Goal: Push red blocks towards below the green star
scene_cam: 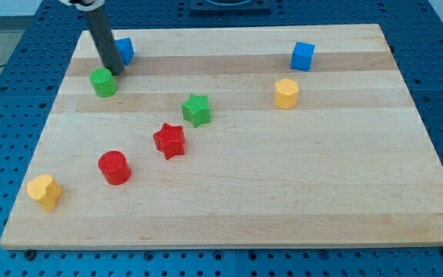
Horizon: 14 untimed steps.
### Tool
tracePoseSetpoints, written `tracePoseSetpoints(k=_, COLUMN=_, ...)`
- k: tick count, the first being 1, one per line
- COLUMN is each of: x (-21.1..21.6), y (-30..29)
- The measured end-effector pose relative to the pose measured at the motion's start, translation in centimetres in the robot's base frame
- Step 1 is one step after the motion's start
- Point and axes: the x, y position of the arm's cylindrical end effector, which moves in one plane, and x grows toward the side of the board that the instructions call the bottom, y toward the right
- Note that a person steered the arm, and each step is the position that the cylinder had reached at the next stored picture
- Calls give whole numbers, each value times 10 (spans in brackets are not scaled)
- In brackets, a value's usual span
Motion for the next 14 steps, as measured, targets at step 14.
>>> tracePoseSetpoints(k=14, x=121, y=88)
